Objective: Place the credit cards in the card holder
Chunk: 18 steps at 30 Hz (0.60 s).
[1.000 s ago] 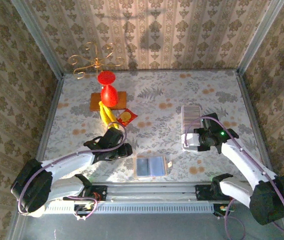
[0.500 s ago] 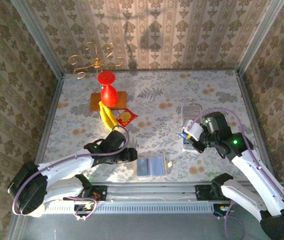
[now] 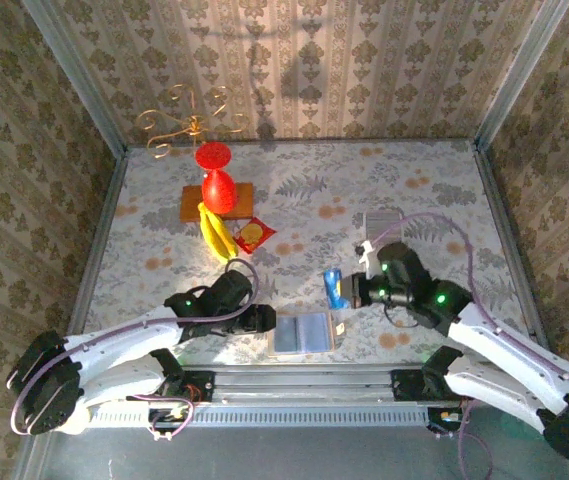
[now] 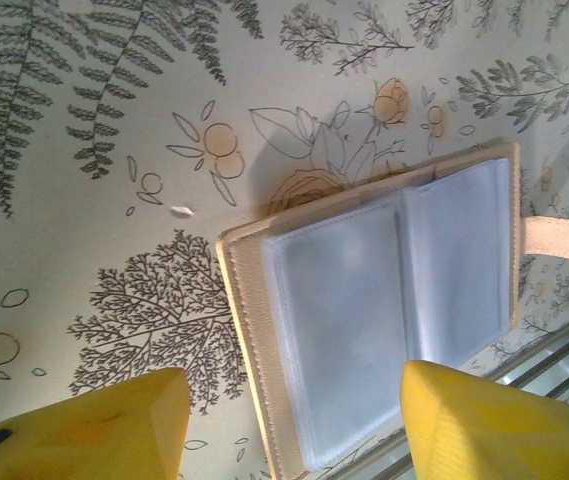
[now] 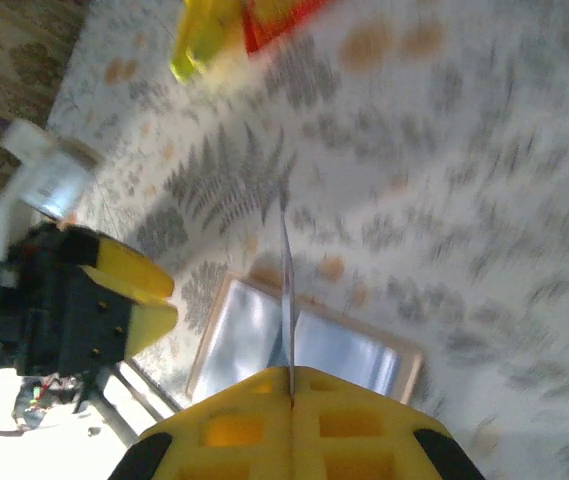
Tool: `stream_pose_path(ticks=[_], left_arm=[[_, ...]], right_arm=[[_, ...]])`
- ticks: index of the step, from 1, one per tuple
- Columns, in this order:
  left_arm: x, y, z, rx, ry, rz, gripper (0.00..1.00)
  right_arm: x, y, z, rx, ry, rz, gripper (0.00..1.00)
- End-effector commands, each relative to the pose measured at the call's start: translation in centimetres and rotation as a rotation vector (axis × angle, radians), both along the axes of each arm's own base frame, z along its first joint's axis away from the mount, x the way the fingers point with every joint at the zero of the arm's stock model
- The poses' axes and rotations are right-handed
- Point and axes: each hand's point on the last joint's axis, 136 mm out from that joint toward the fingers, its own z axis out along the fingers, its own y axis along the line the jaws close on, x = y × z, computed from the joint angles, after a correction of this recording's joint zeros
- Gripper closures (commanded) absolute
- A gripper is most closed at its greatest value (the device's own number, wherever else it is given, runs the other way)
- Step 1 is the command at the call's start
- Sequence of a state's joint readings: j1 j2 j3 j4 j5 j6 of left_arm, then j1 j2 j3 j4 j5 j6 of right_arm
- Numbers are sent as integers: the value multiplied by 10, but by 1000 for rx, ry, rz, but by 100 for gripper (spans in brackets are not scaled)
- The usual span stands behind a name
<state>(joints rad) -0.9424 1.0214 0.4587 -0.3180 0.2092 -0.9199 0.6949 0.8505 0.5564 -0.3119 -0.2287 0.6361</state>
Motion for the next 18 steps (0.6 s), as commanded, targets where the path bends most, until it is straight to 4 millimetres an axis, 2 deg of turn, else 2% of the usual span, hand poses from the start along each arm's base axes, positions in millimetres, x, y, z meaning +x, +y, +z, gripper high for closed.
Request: stream_pose_path(ticks=[1, 7, 18], left_arm=[[-5, 6, -10, 48, 22, 1, 42], [-10, -2, -15, 94, 35, -37, 39], [-20, -17, -24, 186, 57, -103, 41]], right_arm=[[3, 13, -8, 201, 77, -185, 100], [-16, 29, -38, 121, 124, -138, 100], [-18, 47, -51, 160, 145, -161, 100]])
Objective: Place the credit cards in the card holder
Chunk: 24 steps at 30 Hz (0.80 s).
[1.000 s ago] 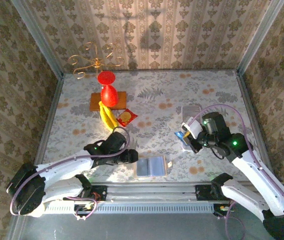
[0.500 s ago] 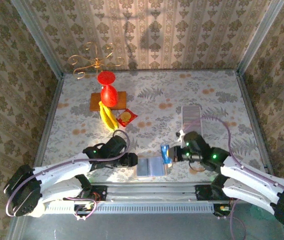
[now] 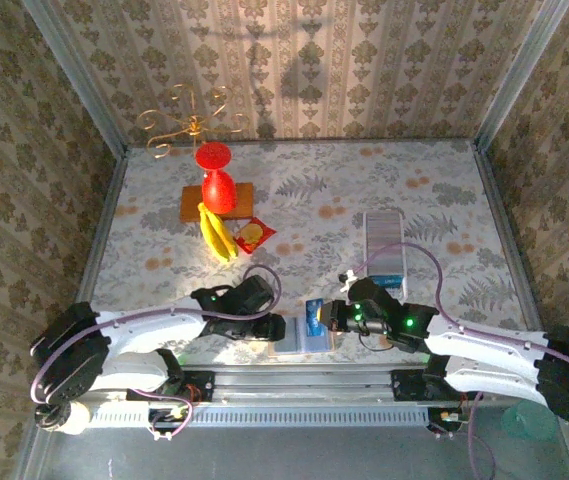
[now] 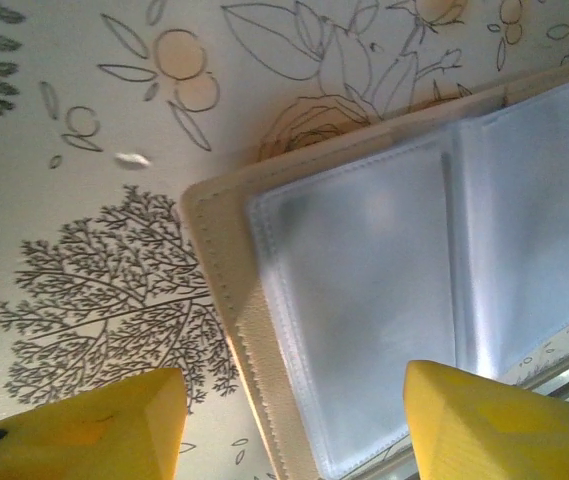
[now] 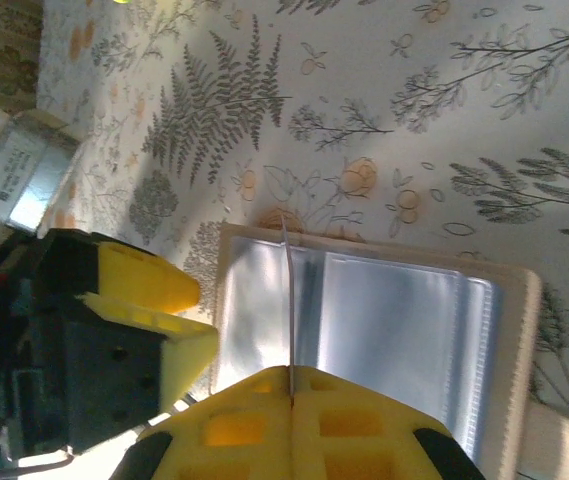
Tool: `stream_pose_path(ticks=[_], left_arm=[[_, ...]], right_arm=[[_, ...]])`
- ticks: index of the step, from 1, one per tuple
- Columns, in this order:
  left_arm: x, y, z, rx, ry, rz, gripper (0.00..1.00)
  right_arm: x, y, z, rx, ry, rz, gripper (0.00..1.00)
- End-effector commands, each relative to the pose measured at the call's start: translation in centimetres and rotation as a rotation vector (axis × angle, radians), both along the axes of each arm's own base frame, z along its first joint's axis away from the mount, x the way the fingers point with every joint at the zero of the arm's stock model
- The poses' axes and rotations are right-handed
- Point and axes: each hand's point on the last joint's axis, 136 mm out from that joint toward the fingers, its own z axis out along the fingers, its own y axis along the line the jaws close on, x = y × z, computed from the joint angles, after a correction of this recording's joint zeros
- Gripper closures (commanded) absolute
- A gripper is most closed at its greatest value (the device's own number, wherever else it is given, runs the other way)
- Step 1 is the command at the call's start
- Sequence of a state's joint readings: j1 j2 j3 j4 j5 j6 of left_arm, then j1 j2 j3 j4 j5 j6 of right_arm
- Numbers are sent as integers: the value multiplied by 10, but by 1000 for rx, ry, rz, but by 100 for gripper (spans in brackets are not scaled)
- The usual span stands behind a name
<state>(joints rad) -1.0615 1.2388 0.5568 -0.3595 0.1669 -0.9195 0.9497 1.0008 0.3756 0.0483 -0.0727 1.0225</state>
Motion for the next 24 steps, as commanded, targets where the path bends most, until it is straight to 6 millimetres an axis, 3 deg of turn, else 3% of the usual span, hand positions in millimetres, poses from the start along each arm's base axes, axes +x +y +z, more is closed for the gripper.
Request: stream_pose_path(ticks=[1, 10, 18, 24], left_arm=[[-3, -2, -1, 35, 2, -14, 42], [-12, 9, -19, 153, 39, -21, 50], [-16, 11, -24, 182, 62, -32, 60], [-16, 13, -24, 183, 63, -29, 62]], right_arm=[[8, 4, 3, 43, -22, -66, 100], [2, 9, -11, 22, 0, -94, 100], [0, 7, -21, 16, 15, -126, 100], [1, 11, -24, 48, 31, -146, 100]])
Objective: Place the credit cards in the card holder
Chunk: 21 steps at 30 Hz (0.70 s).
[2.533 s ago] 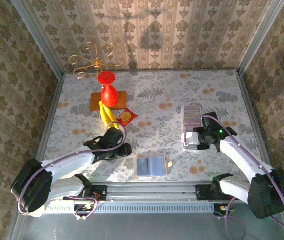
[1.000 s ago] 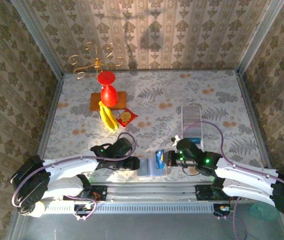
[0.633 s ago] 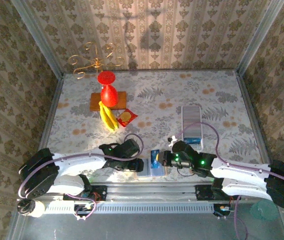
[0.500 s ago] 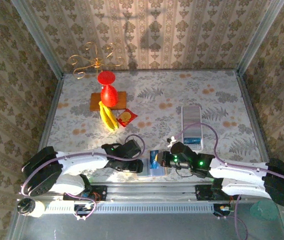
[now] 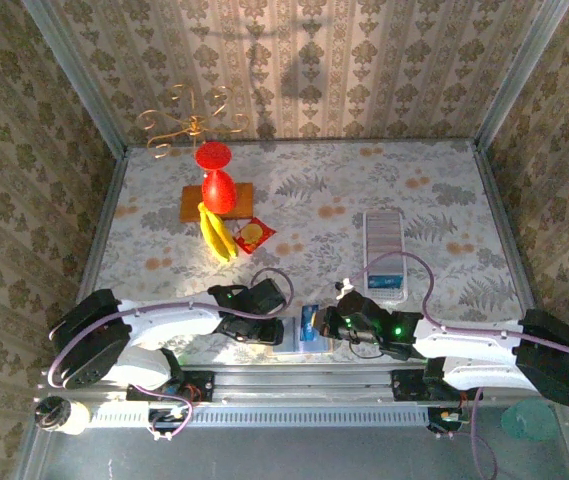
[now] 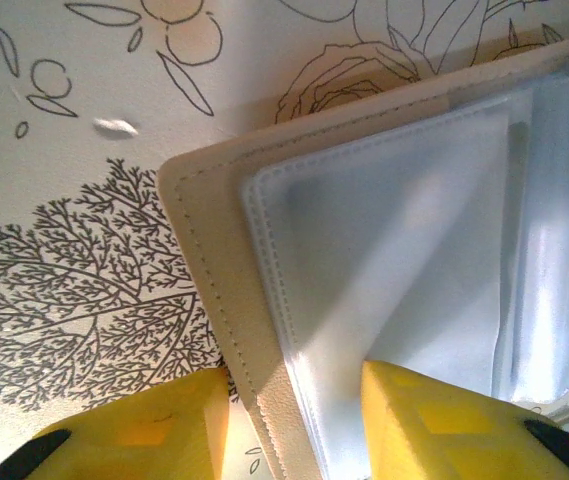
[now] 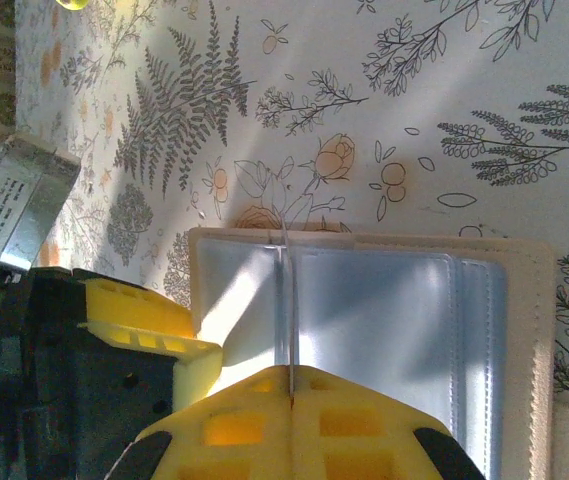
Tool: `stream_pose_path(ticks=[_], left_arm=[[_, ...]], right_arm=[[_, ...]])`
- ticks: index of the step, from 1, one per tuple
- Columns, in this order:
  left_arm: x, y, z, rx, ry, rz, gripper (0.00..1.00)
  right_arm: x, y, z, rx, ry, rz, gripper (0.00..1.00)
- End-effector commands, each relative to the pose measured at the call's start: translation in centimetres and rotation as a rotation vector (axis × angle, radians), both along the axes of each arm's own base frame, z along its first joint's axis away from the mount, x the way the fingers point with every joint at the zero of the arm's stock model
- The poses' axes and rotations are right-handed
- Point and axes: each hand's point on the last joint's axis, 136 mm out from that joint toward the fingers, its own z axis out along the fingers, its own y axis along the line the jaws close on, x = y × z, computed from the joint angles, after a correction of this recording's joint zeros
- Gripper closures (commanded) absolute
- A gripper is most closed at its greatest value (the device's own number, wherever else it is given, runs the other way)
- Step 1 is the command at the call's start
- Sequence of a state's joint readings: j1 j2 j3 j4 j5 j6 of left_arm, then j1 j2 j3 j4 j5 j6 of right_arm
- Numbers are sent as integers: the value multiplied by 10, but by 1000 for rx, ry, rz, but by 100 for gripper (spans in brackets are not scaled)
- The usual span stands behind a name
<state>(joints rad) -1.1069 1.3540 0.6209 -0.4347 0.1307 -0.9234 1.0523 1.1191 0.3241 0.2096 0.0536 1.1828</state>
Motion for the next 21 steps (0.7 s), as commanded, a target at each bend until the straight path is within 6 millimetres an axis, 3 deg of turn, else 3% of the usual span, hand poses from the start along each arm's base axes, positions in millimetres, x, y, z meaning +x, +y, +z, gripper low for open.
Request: stream_pose_path(ticks=[1, 12, 21], left_arm=[[-9, 10, -8, 55, 32, -1, 62], [-8, 11, -7, 52, 26, 1, 64], [-9, 11, -7, 44, 29, 1, 67]], right_arm=[[7, 1, 1, 40, -15, -56, 100], [12, 12, -1, 57, -25, -61, 100], [12, 9, -9, 39, -22, -71, 100]])
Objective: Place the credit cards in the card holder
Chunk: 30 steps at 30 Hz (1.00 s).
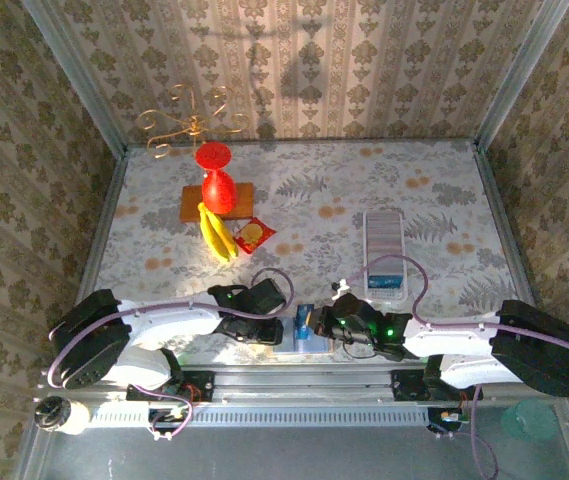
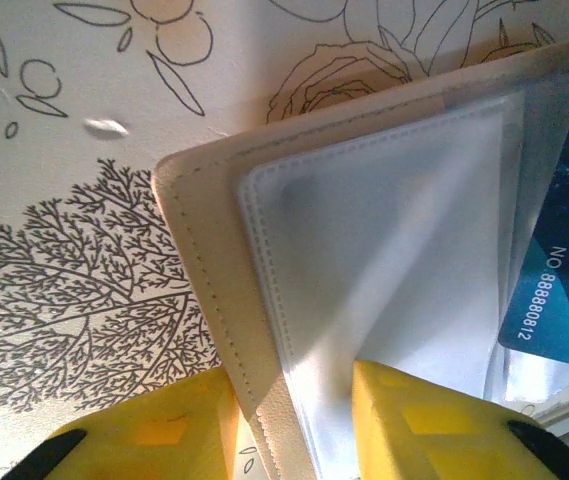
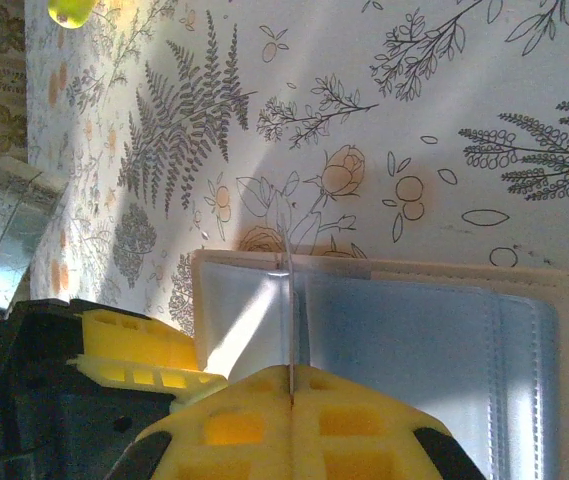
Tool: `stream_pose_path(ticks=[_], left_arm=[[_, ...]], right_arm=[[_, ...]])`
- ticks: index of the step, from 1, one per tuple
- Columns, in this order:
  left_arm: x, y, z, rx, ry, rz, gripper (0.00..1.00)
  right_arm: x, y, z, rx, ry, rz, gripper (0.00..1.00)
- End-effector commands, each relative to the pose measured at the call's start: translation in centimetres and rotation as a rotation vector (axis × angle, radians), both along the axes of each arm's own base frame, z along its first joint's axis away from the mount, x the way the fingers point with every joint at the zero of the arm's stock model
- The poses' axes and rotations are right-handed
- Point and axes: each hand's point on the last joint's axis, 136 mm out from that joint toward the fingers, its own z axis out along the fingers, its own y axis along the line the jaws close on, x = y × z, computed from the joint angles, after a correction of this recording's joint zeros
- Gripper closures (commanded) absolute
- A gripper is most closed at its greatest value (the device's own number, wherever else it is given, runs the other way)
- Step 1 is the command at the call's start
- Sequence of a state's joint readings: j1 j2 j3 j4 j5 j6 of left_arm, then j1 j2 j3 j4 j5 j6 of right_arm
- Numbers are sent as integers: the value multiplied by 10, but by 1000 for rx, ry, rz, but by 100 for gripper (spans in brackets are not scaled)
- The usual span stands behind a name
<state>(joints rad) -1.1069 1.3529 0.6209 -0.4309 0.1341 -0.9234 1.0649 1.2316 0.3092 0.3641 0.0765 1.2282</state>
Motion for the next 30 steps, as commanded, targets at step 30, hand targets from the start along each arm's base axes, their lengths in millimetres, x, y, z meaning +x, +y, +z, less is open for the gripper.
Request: stream_pose_path(ticks=[30], left_arm=[[-10, 16, -8, 40, 25, 6, 68]], right_arm=[[-18, 6, -21, -17, 83, 8, 100]])
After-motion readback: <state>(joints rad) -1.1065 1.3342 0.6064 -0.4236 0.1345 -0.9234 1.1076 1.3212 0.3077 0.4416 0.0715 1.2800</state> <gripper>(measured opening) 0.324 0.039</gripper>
